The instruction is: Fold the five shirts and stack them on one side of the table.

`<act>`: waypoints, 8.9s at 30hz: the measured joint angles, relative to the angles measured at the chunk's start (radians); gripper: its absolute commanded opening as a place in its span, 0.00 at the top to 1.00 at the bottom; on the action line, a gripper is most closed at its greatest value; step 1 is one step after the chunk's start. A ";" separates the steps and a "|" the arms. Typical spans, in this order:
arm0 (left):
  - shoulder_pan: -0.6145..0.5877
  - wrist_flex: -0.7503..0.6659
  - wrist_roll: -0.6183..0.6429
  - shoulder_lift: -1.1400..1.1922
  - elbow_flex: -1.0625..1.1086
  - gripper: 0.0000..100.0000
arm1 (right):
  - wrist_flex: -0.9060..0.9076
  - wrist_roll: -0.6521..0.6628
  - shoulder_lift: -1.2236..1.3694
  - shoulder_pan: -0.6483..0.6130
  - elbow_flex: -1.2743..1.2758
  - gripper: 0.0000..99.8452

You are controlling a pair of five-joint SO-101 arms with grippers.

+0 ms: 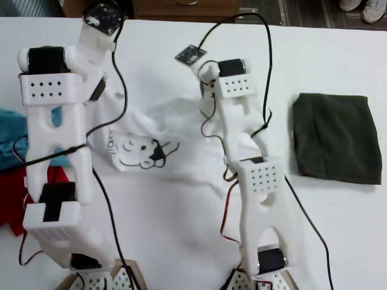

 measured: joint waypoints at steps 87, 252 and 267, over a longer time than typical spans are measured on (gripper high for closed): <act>0.000 0.000 0.000 0.000 0.000 0.98 | 0.017 0.000 0.023 -0.026 -0.002 0.82; 0.025 -0.261 -0.005 -1.329 0.802 0.98 | -0.175 0.103 -1.412 0.273 -0.204 0.98; 0.025 -0.675 -0.009 -1.129 1.068 0.98 | -0.405 0.103 -1.120 0.273 0.135 0.98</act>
